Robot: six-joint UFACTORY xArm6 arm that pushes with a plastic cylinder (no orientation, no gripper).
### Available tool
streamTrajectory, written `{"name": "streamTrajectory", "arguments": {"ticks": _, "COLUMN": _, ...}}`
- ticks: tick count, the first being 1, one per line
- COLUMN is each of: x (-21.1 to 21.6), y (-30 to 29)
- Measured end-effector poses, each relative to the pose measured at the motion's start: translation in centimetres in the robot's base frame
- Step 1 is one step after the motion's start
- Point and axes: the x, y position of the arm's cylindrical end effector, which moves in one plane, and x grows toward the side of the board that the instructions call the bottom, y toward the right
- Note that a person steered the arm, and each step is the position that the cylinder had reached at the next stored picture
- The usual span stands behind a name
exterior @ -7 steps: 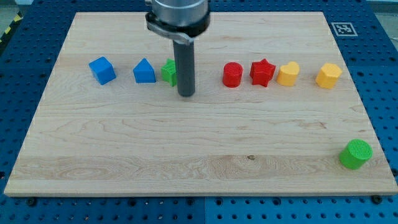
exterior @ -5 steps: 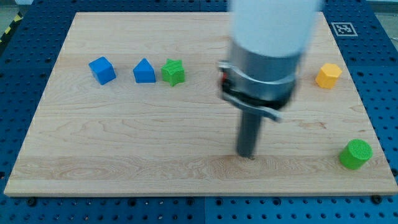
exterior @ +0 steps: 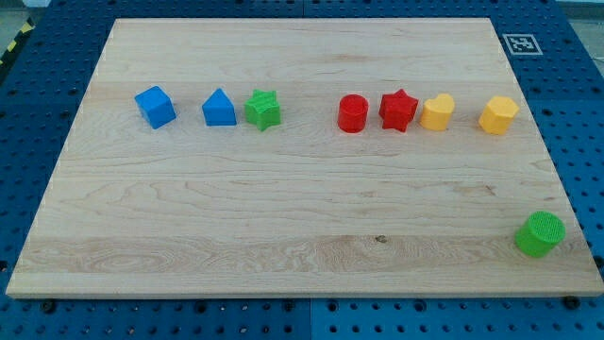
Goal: Slide the green circle closer to the red circle
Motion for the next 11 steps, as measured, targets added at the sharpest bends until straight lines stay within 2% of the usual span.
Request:
{"name": "streamTrajectory", "arguments": {"ticks": 3, "x": -1.9, "y": -10.0}}
{"name": "streamTrajectory", "arguments": {"ticks": 8, "x": -9.1, "y": -24.1}}
{"name": "streamTrajectory", "arguments": {"ticks": 9, "x": -7.6, "y": -24.0}}
{"name": "streamTrajectory", "arguments": {"ticks": 11, "x": -7.2, "y": -14.9}}
